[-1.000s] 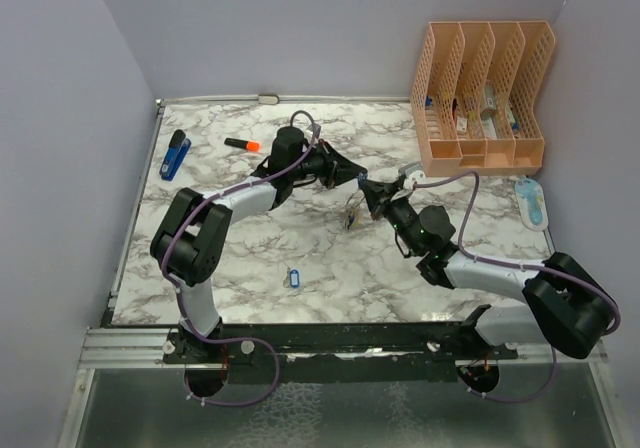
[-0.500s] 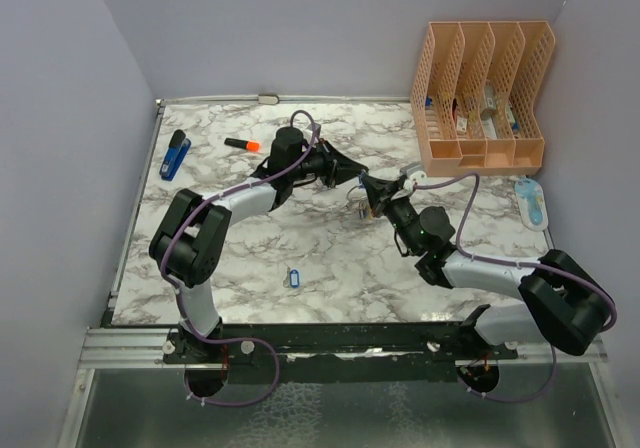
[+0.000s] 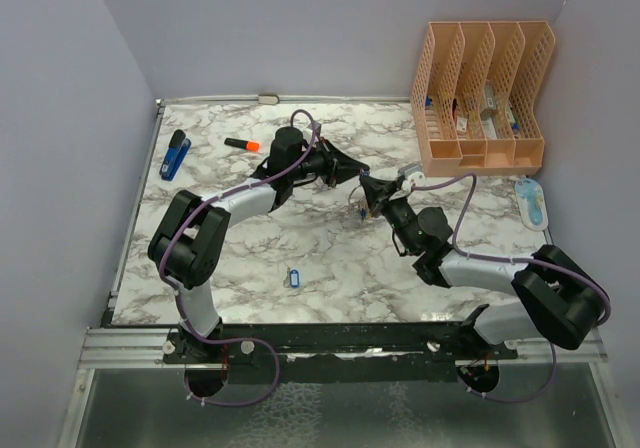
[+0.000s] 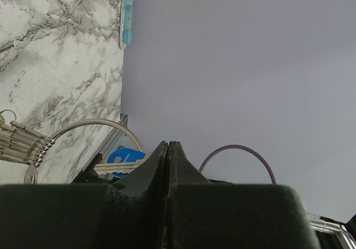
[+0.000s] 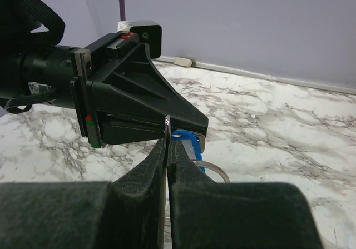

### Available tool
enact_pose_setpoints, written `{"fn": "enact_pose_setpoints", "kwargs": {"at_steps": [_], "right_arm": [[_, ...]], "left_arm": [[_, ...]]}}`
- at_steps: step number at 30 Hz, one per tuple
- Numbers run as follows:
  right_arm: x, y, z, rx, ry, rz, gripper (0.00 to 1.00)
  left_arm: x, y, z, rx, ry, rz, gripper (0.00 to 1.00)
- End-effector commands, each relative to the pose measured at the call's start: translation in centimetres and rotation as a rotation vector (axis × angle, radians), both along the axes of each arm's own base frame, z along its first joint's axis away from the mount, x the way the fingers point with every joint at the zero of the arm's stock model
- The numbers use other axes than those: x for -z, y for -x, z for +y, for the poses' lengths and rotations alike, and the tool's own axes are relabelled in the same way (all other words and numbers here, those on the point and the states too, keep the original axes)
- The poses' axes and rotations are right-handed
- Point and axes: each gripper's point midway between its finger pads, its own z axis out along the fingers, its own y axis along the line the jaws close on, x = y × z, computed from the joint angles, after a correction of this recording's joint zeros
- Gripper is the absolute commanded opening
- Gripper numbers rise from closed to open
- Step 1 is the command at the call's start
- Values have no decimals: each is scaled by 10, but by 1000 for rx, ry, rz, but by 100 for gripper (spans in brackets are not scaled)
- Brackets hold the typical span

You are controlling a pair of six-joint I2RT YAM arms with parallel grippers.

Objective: Put the keys on the keyring

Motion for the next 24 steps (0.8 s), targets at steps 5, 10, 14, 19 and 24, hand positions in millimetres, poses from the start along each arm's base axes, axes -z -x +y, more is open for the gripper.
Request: {"fn": "enact_pose_setpoints", "kwargs": {"at_steps": [5,10,14,19,24], "right_arm": [[-5,-6,-4,46,-20,-30,1],[0,-7,-10,74,-23,-30,1],[5,-7,-15,99,-18,-21,1],[10,-7,-22,130,-12,-14,1],[11,-7,-26,144,1,-14,1]], "left_arm": [[-32,19,-5,57,71,-51,0],[-37,21,-6,64,88,-51,0],[-42,22,-6,69,100,-54,0],[-43,22,-5,73,101,-56,0],[-45,23,-5,74,105,-60,0]]}}
